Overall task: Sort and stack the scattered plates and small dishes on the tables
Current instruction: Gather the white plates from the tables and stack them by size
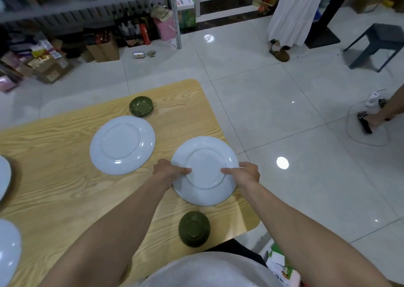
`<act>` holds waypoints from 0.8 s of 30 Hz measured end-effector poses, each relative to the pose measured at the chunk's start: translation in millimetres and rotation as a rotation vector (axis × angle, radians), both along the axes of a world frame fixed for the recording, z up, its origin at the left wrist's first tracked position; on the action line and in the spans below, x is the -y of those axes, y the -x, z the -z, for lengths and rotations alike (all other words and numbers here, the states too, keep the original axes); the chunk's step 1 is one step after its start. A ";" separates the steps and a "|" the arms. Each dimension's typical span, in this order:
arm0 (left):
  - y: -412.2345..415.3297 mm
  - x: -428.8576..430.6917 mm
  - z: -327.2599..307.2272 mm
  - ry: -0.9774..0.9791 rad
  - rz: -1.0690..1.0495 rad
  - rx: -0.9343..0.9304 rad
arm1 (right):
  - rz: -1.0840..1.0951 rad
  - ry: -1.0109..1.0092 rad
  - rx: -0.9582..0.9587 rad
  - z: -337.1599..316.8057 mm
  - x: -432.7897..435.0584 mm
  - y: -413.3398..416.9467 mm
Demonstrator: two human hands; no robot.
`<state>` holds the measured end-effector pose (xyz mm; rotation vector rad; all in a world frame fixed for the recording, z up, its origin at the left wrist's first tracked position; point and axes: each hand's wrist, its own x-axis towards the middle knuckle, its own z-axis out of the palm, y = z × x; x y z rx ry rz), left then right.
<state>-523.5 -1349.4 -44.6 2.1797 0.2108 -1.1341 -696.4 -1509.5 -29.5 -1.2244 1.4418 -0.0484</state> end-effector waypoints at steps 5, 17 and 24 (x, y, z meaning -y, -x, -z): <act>-1.0 -1.4 -12.2 0.097 -0.027 0.116 | 0.041 -0.065 0.069 -11.3 4.4 0.2; -1.1 23.1 -85.1 0.321 -0.057 0.447 | 0.297 0.107 0.393 -63.3 12.4 -27.4; 2.5 25.4 -101.6 0.522 -0.129 0.426 | 0.543 -0.038 0.541 -89.0 3.4 -32.2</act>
